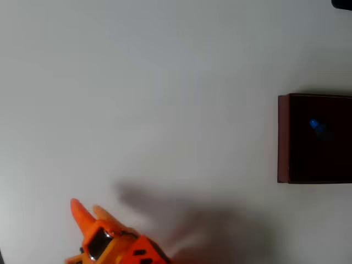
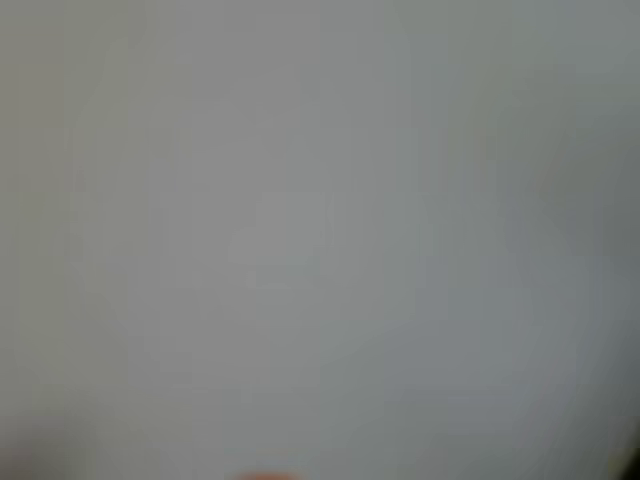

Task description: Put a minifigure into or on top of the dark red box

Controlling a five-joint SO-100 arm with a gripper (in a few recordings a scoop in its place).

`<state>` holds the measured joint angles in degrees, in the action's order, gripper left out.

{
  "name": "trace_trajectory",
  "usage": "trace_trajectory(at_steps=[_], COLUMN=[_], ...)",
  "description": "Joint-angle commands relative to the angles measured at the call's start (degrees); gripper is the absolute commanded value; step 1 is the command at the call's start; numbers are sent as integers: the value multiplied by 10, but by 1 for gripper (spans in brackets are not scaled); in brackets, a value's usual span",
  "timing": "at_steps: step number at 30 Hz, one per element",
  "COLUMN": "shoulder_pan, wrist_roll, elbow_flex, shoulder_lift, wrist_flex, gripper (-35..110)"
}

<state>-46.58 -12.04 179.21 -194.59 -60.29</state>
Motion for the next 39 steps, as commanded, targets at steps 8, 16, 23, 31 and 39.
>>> trace_trajectory(at_steps=[8,16,23,31,39], shoulder_pan=[-14,-33,-24,133,134], wrist_roll=[218,201,231,813,815], elbow_flex=[-60,-60,-60,7,7], shoulder_lift=[-10,-9,-9,16,17], wrist_flex=[-175,-174,-174,-204,-204], gripper=[6,0,0,2,2])
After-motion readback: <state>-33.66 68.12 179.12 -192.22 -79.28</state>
